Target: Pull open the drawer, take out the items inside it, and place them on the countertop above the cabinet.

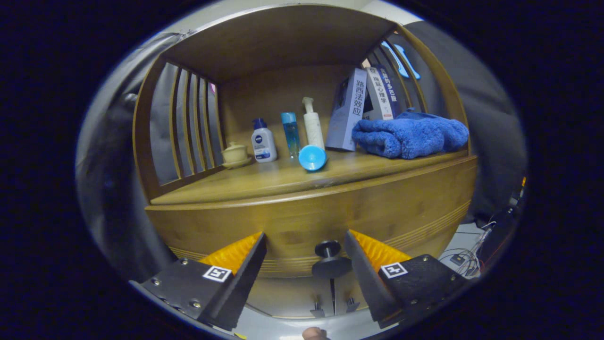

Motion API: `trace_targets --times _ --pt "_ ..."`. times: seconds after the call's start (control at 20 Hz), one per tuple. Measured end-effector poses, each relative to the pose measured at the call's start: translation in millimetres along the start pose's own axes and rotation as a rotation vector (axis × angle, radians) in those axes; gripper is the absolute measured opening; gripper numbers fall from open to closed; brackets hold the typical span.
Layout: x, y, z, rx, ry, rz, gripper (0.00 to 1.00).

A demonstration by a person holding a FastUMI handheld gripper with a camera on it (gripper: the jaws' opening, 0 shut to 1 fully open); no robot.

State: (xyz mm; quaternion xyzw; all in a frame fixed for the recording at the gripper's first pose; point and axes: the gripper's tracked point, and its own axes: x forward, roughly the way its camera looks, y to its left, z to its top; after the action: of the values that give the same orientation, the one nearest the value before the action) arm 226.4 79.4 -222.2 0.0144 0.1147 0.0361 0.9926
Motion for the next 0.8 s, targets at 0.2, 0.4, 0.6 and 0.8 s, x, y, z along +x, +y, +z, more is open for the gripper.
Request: trace_targets --times 0.2,0.4,0.6,0.8 --pt "1.7 -12.5 -18.0 -0.006 0.060 -0.010 0.99" --pt "-10.0 -32.9 -20.4 0.041 0.079 -0.043 0.99" --pt "-41.7 -45.4 1.1 0.065 0.051 -0.055 0.99" --pt "-75.2 -44.5 27.0 0.060 0.028 -0.054 0.99"
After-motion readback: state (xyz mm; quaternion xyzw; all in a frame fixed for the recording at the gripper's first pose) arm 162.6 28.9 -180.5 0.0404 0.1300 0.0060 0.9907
